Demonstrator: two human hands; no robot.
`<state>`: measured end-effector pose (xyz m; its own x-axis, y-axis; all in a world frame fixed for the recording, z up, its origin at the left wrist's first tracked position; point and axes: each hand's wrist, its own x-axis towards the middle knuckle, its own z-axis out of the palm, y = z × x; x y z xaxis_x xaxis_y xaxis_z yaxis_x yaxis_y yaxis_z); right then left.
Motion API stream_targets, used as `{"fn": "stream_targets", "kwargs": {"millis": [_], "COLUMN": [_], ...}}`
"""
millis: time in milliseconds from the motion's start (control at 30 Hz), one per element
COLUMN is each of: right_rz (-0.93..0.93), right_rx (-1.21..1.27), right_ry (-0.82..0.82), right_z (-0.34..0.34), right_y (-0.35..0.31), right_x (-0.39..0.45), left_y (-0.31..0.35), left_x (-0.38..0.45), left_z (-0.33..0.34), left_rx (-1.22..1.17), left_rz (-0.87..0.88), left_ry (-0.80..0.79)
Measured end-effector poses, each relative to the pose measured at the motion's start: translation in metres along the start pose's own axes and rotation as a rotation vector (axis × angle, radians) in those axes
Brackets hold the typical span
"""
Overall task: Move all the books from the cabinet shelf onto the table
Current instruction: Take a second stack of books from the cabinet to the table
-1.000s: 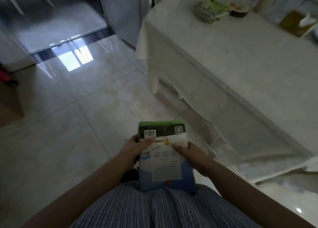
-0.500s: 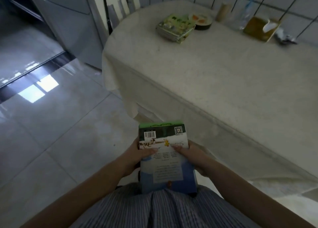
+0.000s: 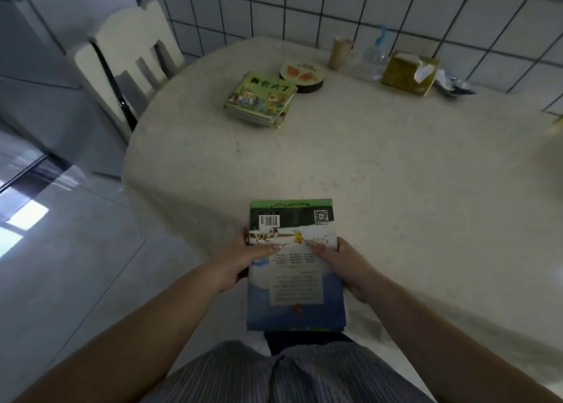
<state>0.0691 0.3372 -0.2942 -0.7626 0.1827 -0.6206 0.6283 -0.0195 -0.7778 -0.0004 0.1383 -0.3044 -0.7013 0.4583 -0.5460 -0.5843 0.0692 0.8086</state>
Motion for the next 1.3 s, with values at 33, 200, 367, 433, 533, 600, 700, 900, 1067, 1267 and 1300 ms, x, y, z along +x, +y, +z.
{"fn": "stream_targets", "kwargs": {"millis": [33,200,367,433,533,600,700,900,1067,1267,1300], "right_rz": [-0.005,-0.026,-0.020,-0.007,0.033,0.058,0.084,0.034,0.055,0.016,0.019], "right_rx": [0.000,0.069,0.110,0.122,0.155,0.193,0.237,0.315,0.284,0.181,0.158], "right_ry": [0.021,0.061,0.068,0.090,0.142,0.168,0.210,0.266,0.342,0.377,0.387], "right_z": [-0.003,-0.020,-0.041,-0.049,-0.057,-0.062,-0.071,-0.085,-0.101,-0.107,-0.108], "right_y": [-0.006,-0.051,-0.098,-0.116,-0.139,-0.151,-0.169,-0.202,-0.221,-0.232,-0.233], "right_x": [0.010,0.062,0.123,0.144,0.170,0.185,0.207,0.248,0.286,0.315,0.318], "left_y": [0.010,0.062,0.112,0.128,0.152,0.167,0.191,0.230,0.247,0.261,0.263], "left_x": [0.011,0.073,0.141,0.167,0.203,0.228,0.263,0.320,0.363,0.383,0.386], "left_z": [0.001,0.004,0.007,0.009,0.011,0.012,0.012,0.021,0.029,0.035,0.035], "left_rx": [0.015,0.056,0.132,0.136,0.162,0.183,0.241,0.293,0.307,0.327,0.332], "left_rz": [0.008,0.036,0.025,0.008,-0.026,-0.041,-0.066,-0.048,-0.072,-0.109,-0.111], "left_ry": [0.013,0.040,0.065,0.093,0.087,0.081,0.051,0.035,0.040,0.089,0.087]}}
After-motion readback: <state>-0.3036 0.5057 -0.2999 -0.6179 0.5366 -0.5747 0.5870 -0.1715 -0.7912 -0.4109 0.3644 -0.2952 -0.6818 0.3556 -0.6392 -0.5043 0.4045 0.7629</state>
